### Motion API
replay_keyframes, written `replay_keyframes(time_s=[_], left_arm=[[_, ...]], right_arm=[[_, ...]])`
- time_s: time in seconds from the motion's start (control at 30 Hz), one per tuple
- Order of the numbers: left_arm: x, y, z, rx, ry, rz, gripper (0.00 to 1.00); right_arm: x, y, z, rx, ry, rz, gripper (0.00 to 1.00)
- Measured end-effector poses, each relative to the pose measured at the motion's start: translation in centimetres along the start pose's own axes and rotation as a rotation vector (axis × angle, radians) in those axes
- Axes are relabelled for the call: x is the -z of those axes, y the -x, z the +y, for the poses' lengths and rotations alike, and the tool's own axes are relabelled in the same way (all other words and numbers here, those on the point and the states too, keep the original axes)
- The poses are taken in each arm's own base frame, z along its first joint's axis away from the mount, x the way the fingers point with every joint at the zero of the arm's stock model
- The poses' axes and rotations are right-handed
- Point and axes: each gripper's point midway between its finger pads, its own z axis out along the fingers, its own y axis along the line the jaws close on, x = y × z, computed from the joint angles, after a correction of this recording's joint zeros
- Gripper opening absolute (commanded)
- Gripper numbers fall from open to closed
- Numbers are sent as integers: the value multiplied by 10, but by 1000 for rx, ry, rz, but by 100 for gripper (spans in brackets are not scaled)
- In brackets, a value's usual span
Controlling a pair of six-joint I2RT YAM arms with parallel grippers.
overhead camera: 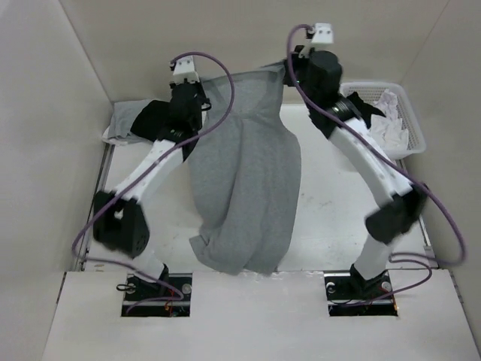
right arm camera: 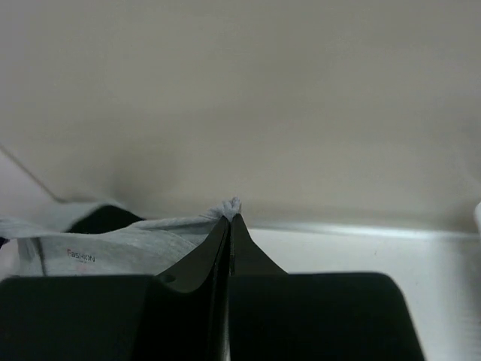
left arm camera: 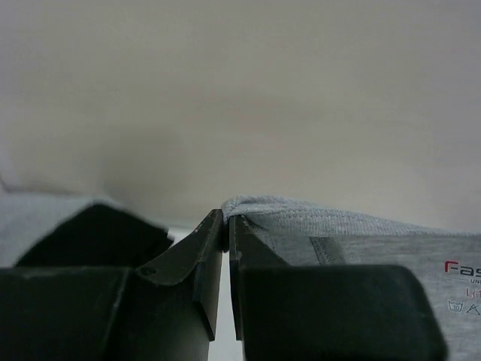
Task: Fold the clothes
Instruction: Flatten the tank top out
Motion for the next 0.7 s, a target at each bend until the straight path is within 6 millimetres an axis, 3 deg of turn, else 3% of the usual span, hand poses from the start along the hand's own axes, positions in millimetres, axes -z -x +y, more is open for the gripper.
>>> replay_keyframes(time_s=[0.07, 0.13, 0.2, 0.27, 0.33, 0.4, 0.47, 0.6, 0.7], left_arm=[[-38, -80, 13, -39, 44, 152, 4], [-65, -142, 21, -71, 74, 265, 4], [-83, -185, 22, -90, 90, 345, 7], [-95, -201, 19, -98, 95, 382, 19], [-103, -194, 13, -94, 91, 375, 34], [-107, -170, 8, -64, 86, 329, 39], [-100, -145, 7, -33, 82, 290, 39], [-34, -120, 16, 49, 84, 273, 31], [29, -133, 19, 119, 68, 306, 27]], right_arm=[[-57, -69, -23, -6, -36, 125, 0], [-99, -142, -51, -18, -80, 249, 3], [-121, -203, -77, -40, -123, 360, 14], [-126, -240, -97, -61, -165, 436, 35], [-122, -248, -112, -84, -200, 468, 45], [-119, -226, -114, -107, -201, 425, 45], [-99, -198, -107, -127, -190, 386, 35], [-28, -155, -71, -201, -124, 319, 6], [29, -159, -26, -268, -27, 320, 1]])
